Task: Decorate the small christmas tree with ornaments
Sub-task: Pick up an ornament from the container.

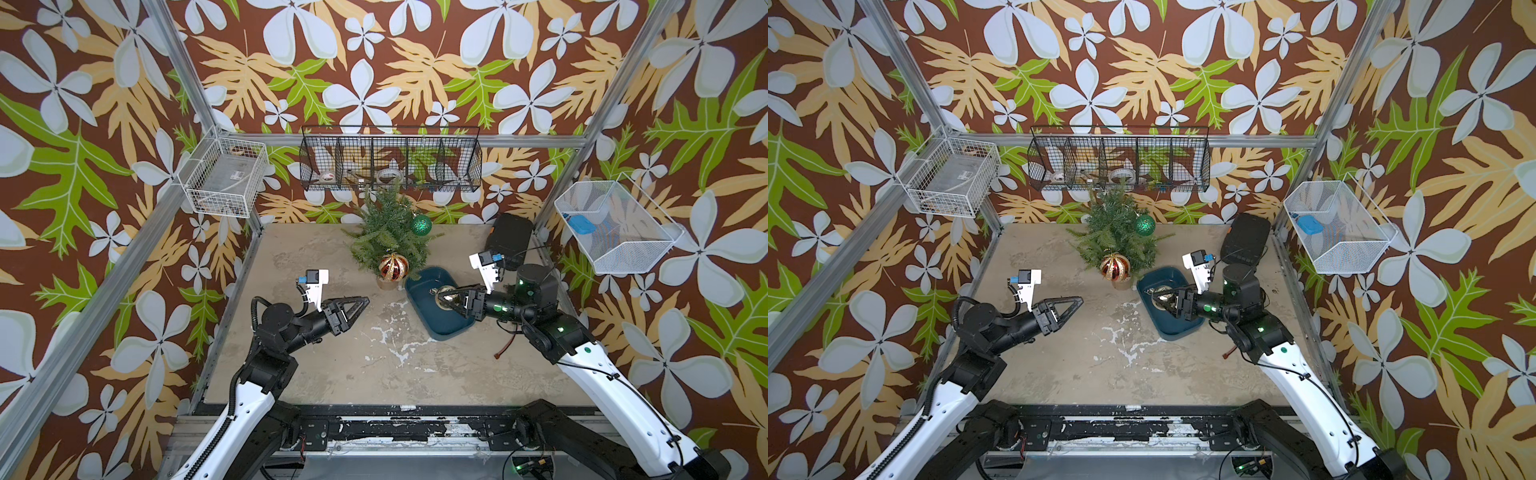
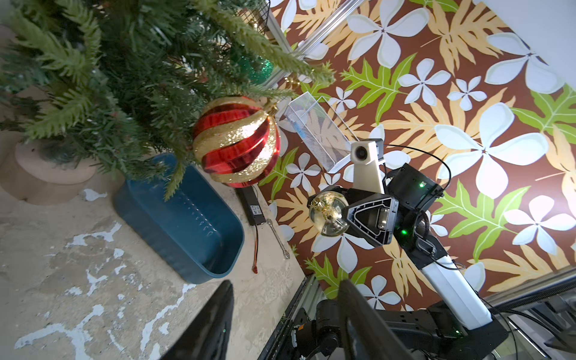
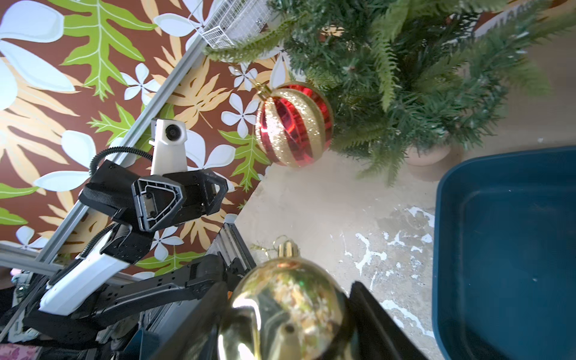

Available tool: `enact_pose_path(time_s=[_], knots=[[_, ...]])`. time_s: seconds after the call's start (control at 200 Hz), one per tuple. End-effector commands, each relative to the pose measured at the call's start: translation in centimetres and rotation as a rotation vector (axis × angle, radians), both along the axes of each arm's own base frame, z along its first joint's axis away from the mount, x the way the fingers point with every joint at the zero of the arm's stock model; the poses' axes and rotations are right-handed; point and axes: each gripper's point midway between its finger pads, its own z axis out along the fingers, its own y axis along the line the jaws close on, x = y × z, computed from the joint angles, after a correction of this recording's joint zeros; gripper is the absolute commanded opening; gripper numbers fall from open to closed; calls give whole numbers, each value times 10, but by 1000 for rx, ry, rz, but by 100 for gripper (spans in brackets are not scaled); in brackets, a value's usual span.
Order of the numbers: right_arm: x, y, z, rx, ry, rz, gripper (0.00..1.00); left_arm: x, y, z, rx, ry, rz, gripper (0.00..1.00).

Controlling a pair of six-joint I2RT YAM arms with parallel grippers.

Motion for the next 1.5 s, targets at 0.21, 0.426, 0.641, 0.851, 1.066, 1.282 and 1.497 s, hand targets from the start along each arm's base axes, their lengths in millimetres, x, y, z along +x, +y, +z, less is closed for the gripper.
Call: enact_pose_path(time_s=[0.21,0.426,0.641,0.851,1.066,1.282,1.497], knots=[[-19,19,42,129,-48,154,62,-20,-28,47,-8,-122,-165,42],[-25,32,57,141,-65,200,62,-19,-53,59,49,-160,-172,38],[-31,41,62,154,-62,236,62,-17,-72,65,111,-184,-155,41],[-30,42,61,155,-59,238,62,-15,-80,64,120,-174,-166,46],[-31,42,61,155,-61,245,62,-14,-91,64,155,-167,-175,47],[-31,42,61,153,-62,245,62,-13,-100,62,173,-158,-184,48],[-31,42,58,148,-60,245,61,-11,-104,59,189,-148,-180,48]])
